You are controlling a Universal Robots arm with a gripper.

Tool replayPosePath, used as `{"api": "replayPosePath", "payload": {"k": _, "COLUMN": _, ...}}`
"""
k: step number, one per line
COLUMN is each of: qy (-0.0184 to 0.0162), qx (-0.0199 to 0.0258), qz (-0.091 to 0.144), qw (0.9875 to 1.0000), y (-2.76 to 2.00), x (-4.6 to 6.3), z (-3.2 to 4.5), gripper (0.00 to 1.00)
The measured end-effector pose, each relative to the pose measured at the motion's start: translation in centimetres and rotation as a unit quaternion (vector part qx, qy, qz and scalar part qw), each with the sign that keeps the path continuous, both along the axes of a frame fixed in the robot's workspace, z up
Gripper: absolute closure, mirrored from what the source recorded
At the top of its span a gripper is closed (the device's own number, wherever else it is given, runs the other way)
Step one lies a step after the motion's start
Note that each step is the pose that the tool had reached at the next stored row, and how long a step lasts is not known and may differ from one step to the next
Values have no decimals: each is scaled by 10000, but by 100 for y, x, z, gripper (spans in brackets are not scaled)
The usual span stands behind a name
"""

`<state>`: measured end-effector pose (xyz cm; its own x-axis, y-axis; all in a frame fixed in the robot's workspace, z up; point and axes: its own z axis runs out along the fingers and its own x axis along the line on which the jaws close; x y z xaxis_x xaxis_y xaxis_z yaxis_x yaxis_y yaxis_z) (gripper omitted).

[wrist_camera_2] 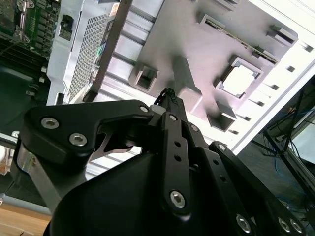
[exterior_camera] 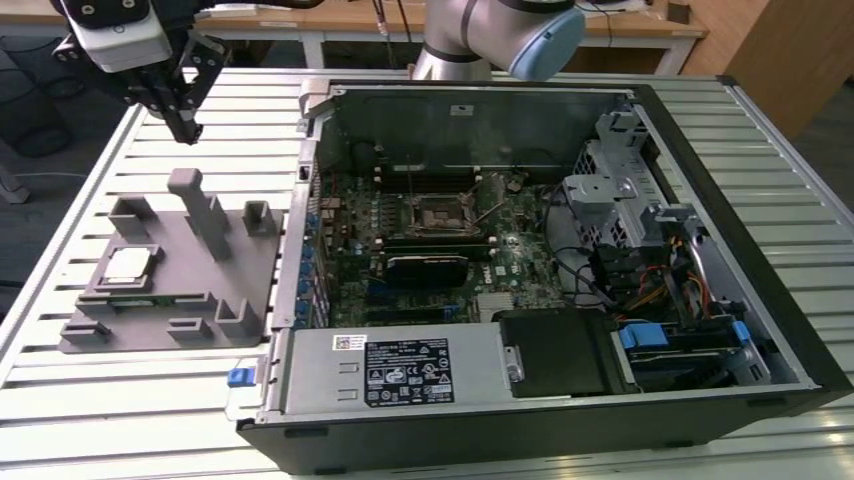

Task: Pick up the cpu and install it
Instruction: 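Reach for the cpu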

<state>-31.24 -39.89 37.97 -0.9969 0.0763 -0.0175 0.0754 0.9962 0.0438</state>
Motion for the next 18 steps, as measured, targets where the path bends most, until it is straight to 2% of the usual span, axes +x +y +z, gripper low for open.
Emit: {"api": "replayPosePath", "payload": {"k": 18, "qy": 10, "qx": 0, "qz": 0, "qw": 10000, "y": 0, "x": -253, "z": -24, "gripper": 89}}
